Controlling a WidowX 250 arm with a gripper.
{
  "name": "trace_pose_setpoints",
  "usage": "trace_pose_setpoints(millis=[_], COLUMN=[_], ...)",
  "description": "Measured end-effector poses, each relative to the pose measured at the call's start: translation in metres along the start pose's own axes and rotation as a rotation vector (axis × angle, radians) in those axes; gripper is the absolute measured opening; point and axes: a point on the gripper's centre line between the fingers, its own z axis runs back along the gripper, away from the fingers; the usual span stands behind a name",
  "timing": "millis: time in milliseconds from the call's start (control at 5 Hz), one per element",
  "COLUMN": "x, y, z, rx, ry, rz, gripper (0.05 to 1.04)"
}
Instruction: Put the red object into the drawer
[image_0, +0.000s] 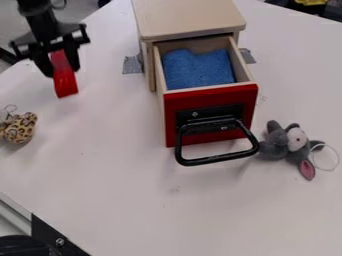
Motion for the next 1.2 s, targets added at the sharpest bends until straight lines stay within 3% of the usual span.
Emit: trace_pose_setpoints(millis=[400,600,800,1200], x=[0.01,0.005,0.0,-0.01], y=[-0.033,-0.064,-0.103,-0.149], z=[0.038,0.044,0.054,0.046], rx=[-0.039,-0.06,-0.099,-0.123], ry=[0.004,0.003,-0.024,0.012], rz=[-0.012,-0.108,-0.279,-0.446], gripper=[0.542,0.542,0.542,0.542])
